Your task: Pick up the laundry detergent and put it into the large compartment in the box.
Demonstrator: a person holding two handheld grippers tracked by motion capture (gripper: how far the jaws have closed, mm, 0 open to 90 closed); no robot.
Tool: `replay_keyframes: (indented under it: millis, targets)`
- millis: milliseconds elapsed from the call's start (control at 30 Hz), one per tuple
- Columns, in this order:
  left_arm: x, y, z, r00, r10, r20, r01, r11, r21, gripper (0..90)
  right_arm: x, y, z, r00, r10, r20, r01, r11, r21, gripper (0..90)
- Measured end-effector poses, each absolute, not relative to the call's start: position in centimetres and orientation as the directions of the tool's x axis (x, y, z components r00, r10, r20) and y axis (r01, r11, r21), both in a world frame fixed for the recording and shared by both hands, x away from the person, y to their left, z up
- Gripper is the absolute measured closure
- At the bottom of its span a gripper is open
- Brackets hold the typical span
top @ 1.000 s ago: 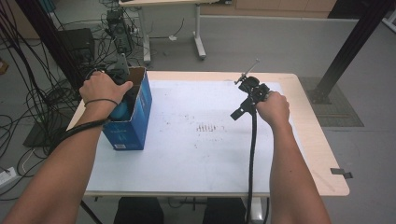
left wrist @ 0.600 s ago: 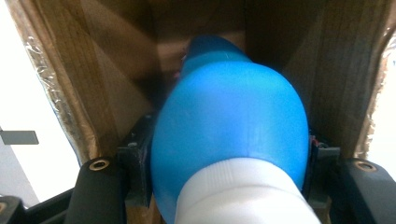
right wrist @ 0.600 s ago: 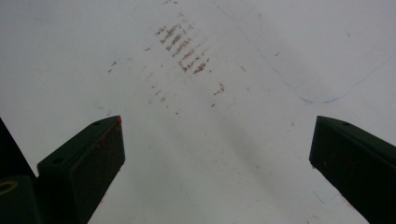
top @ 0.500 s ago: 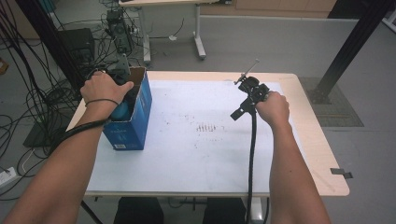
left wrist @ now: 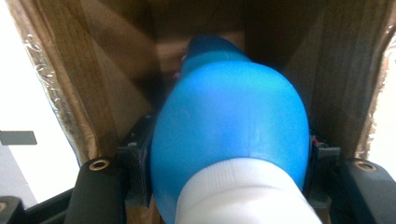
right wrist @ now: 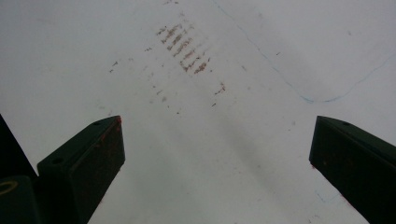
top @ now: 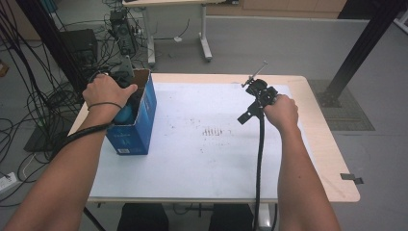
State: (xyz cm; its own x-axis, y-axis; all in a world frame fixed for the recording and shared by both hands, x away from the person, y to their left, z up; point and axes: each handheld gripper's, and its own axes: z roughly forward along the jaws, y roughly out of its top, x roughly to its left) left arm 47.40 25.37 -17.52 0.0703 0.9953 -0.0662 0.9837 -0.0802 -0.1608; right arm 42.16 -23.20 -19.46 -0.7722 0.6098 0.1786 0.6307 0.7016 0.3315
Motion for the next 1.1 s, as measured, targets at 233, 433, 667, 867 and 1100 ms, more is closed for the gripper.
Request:
replay_keyframes:
  millis: [233, 433, 667, 867, 1100]
  targets:
    - [47.43, 25.29, -17.53, 0.072, 0.995, -0.064, 0.984, -0.081, -0.162, 36.7, 42.11, -23.14, -19.43, -0.775, 0.607, 0.178, 0.627, 0.701, 0.339, 3.4]
    - [47.46, 25.38, -17.55, 0.072, 0.995, -0.067, 0.983, -0.082, -0.164, 36.7, 42.19, -22.98, -19.5, -0.776, 0.605, 0.178, 0.625, 0.704, 0.337, 3.4]
    - [47.48, 25.25, -17.56, 0.074, 0.995, -0.066, 0.983, -0.084, -0.166, 36.7, 42.14, -23.06, -19.54, -0.775, 0.606, 0.179, 0.627, 0.701, 0.34, 3.4]
    - [47.49, 25.13, -17.59, 0.075, 0.995, -0.064, 0.983, -0.084, -0.164, 36.7, 42.18, -23.02, -19.56, -0.776, 0.604, 0.18, 0.626, 0.702, 0.341, 3.4]
    - [47.46, 25.32, -17.61, 0.073, 0.995, -0.068, 0.983, -0.083, -0.162, 36.7, 42.27, -22.96, -19.66, -0.774, 0.606, 0.185, 0.629, 0.701, 0.335, 3.4]
